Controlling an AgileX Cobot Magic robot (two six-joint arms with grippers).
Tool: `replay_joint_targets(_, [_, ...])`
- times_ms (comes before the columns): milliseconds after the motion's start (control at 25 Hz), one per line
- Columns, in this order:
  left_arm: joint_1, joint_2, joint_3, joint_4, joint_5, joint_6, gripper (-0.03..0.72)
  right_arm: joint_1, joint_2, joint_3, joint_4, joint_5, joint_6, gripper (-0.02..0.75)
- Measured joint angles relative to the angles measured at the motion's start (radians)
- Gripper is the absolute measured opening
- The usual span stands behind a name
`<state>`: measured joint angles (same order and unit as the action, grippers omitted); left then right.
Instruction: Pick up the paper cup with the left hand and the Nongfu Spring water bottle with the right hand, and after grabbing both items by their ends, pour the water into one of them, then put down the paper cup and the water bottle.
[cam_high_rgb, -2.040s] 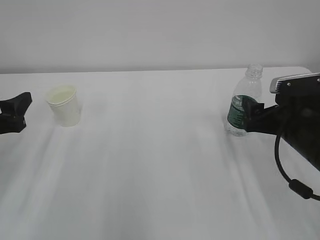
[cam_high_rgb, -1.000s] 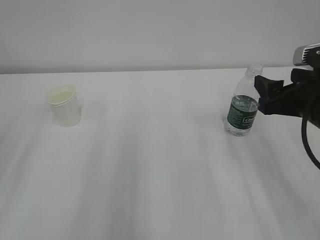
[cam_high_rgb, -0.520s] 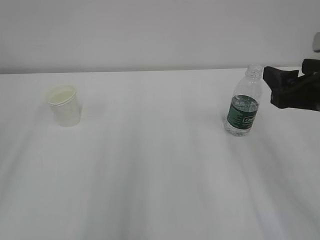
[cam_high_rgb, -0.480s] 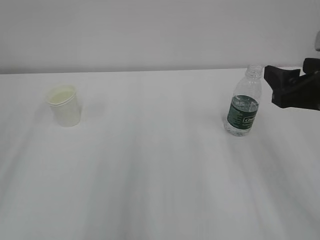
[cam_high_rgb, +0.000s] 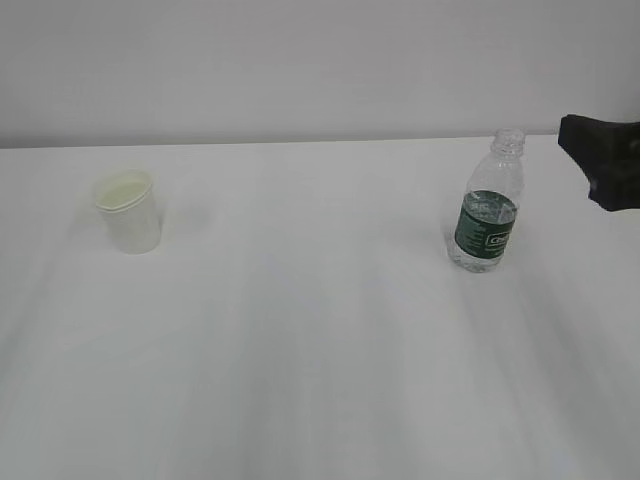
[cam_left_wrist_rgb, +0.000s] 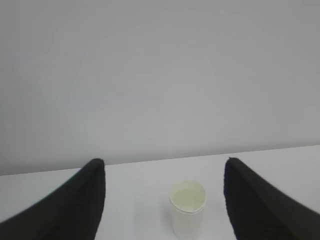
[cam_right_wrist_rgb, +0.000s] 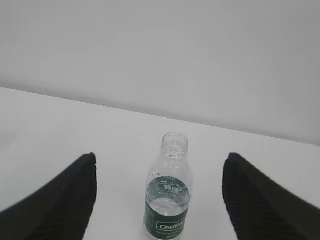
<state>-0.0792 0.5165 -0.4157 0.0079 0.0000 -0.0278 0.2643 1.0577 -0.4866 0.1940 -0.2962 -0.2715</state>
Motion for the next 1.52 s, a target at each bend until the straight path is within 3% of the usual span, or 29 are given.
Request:
replay_joint_targets(440, [0.0, -0.181, -0.006, -0.023, 0.206, 0.0, 0.526, 0.0, -0.197, 0.007, -0.001, 0.216, -0.039, 0.594])
replay_joint_targets(800, [0.0, -0.261, -0.129, -0.04, 0.458, 0.0, 0.524, 0.0, -0.321, 0.009, -0.005, 0.372, -0.096, 0.594])
replay_joint_targets(1160, [0.0, -0.295, -0.166, -0.111, 0.629, 0.0, 0.524, -0.002, -0.335, 0.009, -0.051, 0.388, -0.148, 0.594])
replay_joint_targets(1520, [0.0, -0.31, -0.166, -0.159, 0.718, 0.0, 0.524, -0.095, -0.335, 0.009, -0.093, 0.388, -0.162, 0.593])
